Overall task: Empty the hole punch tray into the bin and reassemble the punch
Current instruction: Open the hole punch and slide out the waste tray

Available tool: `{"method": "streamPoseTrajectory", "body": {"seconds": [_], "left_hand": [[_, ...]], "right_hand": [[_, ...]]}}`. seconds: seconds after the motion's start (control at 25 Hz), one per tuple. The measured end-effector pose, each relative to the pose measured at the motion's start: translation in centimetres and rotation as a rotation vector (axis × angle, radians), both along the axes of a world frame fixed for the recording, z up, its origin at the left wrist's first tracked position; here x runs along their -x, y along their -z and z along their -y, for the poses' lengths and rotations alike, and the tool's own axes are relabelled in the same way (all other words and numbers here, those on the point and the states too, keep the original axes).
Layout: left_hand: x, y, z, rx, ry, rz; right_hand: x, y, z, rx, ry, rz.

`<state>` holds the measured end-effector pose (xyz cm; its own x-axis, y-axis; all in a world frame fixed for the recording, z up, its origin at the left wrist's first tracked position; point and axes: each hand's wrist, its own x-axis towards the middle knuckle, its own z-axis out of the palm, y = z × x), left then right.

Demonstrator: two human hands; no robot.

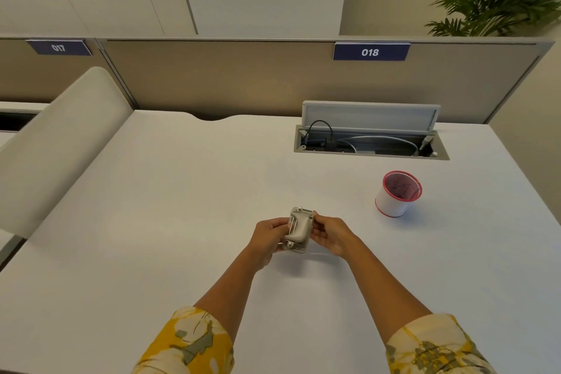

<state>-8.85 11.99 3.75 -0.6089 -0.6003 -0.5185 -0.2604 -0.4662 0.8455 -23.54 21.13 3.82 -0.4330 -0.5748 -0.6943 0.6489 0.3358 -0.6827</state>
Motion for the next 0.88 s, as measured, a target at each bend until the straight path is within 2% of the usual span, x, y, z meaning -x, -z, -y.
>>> {"method": "streamPoseTrajectory", "body": {"seconds": [0.12,0.2,0.28,0.36,0.44,0.48,0.64,0.88], "left_hand": [[0.5,0.1,-0.8,-0.007,0.002,-0.005],[0.7,0.3,-1.3,-0.015,-0.018,0.007],[0.6,0.6,-1.8,-0.026,-0.055,0.027],[0.6,0.9,-2.1,-0.045,-0.103,0.027],[0.7,0.9,-2.3,-0.056,-0.141,0.014],[0.7,0.8,-2.2,-0.055,-0.145,0.007],[1.1,0.4,-1.8,-0.067,-0.109,-0.006],[1.3,-0.2,-0.5,-0.227,-0.136,-0.028]], "right_hand": [[0.0,0.2,-0.5,-0.052,0.026,0.025],[-0.1,0.1,-0.7,-0.072,0.034,-0.028],[-0.4,0.3,-0.6,-0.095,0.057,-0.216],[-0.9,0.0,-0.4,-0.147,0.052,-0.493],[-1.7,-0.6,-0.3,-0.171,-0.029,-0.724],[-2.3,-1.0,-0.4,-0.155,-0.07,-0.777],[-4.4,-1.8,-1.0,-0.128,-0.175,-0.89],[-4.7,-2.4,-1.2,-0.137,-0.237,-0.871]]}}
